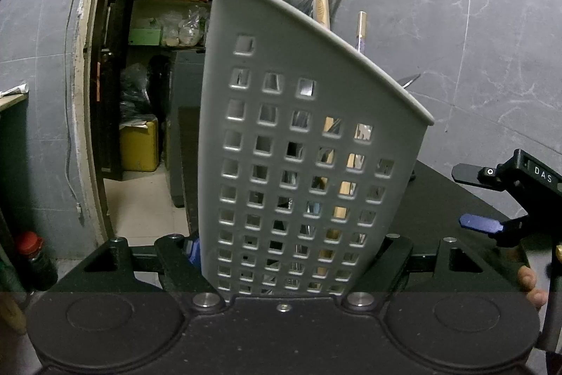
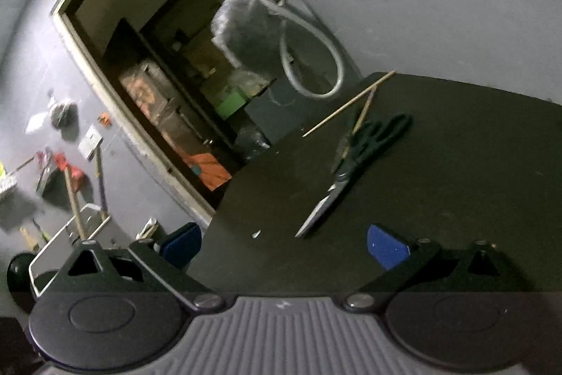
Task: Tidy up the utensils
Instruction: 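Lower the open right tool toward the scissors and knife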
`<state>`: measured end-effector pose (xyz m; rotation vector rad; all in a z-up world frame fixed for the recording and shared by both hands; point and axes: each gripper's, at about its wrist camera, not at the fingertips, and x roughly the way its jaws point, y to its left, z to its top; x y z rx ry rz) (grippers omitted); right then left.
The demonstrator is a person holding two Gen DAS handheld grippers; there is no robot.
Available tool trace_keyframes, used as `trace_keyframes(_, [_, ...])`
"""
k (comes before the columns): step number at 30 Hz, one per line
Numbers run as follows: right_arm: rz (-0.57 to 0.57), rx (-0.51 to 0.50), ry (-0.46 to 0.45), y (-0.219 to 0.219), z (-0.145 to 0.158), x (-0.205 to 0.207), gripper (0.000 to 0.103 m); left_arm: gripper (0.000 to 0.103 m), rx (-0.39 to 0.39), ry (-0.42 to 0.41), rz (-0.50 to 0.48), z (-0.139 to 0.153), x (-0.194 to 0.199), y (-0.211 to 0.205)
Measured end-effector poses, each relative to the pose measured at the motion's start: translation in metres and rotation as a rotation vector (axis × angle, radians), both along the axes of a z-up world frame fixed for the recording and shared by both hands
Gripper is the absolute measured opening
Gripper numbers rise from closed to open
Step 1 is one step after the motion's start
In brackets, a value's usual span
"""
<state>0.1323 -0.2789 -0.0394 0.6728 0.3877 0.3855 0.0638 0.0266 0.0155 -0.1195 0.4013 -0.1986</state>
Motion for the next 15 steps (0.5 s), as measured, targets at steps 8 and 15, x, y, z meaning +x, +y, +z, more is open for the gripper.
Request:
trace_keyframes(8, [0.025,0.000,0.010,0.002,-0.007,0.005,0.103,0.079,0.000,0.000,-0.001,0.000,0.000,-0.001])
trace_keyframes(15, [0.007,-0.039,0.041,0.006,-0.001,0.005,0.103,0.079,-0.002,0.001,-0.009,0.000,0.000,0.000])
